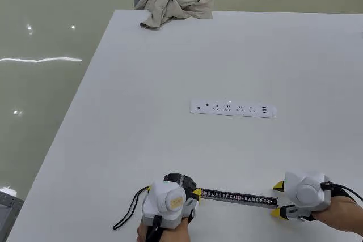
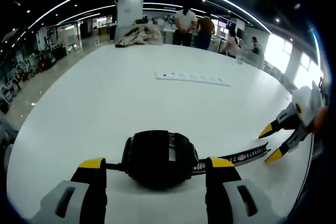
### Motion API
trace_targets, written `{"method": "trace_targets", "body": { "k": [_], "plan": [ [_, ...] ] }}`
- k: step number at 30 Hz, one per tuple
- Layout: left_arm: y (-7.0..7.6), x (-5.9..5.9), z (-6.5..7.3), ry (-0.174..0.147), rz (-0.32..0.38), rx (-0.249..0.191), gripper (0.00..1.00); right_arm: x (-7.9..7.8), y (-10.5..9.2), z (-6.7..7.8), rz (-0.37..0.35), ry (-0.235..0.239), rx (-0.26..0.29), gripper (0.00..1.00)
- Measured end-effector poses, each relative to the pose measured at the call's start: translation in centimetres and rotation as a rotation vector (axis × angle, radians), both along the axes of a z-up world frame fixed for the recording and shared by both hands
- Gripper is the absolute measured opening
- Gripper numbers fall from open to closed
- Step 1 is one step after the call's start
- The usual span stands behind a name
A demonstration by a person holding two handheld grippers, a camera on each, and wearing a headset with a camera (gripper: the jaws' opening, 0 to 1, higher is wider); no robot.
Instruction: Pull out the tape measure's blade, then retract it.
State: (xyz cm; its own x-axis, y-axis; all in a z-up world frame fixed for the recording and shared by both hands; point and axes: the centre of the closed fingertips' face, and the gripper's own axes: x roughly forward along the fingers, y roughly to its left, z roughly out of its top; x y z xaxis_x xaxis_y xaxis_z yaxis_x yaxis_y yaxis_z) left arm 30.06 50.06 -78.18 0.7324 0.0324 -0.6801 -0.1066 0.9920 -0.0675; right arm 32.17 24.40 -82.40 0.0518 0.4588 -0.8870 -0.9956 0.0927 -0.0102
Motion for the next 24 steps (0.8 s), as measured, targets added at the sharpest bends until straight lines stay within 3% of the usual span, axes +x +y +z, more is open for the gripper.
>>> {"method": "trace_targets", "body": {
  "k": [24],
  "plan": [
    [0.24,0.42,-0.09,-0.002,-0.008,0.006,0.68,-0.11,-0.11,-0.28,0.031,0.011,0.000,0.26]
  ]
}}
